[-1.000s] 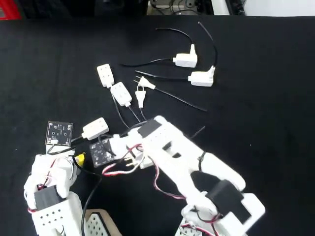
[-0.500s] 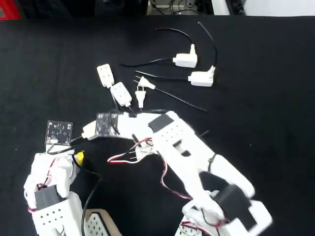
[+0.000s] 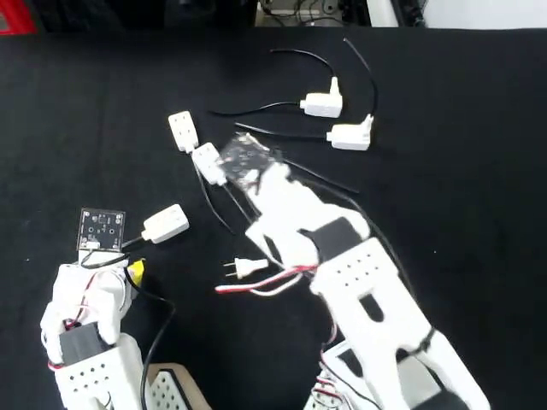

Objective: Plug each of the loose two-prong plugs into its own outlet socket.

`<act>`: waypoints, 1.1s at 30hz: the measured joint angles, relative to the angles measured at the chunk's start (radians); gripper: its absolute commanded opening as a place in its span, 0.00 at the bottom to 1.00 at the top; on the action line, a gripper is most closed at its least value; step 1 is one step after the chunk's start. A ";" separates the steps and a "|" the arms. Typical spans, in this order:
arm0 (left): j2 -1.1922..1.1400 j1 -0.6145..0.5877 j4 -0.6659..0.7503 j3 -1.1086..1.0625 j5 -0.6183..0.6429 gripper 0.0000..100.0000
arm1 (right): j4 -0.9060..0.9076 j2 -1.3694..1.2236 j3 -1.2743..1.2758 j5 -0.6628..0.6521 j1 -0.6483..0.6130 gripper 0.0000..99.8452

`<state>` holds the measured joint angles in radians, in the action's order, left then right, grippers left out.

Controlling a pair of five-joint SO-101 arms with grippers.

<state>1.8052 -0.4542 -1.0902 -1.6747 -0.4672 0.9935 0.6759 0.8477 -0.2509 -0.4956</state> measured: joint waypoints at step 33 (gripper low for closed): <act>0.000 0.000 -0.026 0.000 0.000 0.30 | -0.285 0.055 0.336 1.048 -0.193 0.16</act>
<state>1.8052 -0.4542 -1.1162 -1.6747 -0.4672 0.7081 0.7311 1.1838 0.7971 -0.6889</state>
